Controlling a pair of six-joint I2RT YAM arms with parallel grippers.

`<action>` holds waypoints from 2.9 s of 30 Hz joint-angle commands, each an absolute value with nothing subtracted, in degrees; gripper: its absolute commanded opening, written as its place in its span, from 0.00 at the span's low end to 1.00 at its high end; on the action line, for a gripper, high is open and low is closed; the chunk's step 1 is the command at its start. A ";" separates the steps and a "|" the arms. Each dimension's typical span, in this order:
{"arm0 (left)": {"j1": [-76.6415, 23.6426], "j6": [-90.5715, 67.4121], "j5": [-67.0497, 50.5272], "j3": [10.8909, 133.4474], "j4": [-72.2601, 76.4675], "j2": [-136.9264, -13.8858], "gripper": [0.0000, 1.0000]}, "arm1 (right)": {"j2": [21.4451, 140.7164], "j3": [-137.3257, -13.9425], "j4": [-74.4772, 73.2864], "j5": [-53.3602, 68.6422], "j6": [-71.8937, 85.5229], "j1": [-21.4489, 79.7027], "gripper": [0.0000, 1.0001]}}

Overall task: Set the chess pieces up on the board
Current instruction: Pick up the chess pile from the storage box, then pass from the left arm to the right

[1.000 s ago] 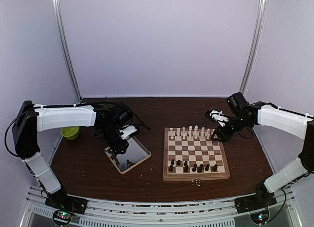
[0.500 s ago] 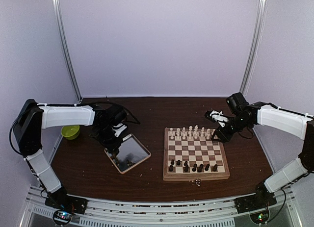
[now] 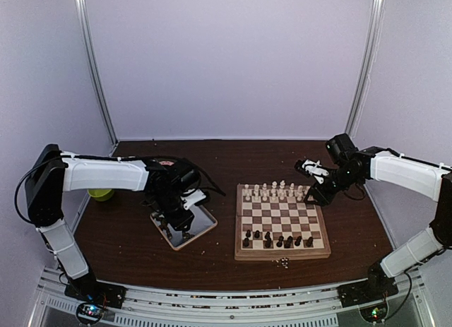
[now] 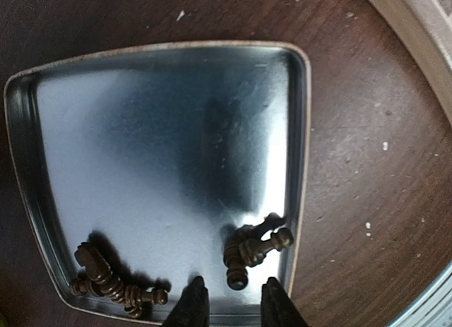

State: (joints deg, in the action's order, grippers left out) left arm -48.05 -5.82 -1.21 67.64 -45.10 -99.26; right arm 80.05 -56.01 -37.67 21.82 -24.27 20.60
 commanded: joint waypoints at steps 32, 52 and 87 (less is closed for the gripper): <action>-47.73 -5.12 1.75 71.98 -48.41 -106.09 0.16 | 80.64 -57.69 -39.10 23.11 -25.33 20.83 0.40; -46.33 -7.73 -1.76 75.94 -45.39 -100.51 0.07 | 77.32 -61.04 -40.54 30.12 -23.70 21.77 0.40; -45.29 -30.92 -17.55 77.83 -22.72 -98.35 0.10 | 106.56 -87.45 -28.58 47.60 7.41 38.08 0.42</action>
State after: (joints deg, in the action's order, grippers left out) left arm -45.47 -29.93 -16.25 78.30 -25.69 -100.68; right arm 104.47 -84.58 -30.68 46.57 4.82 37.17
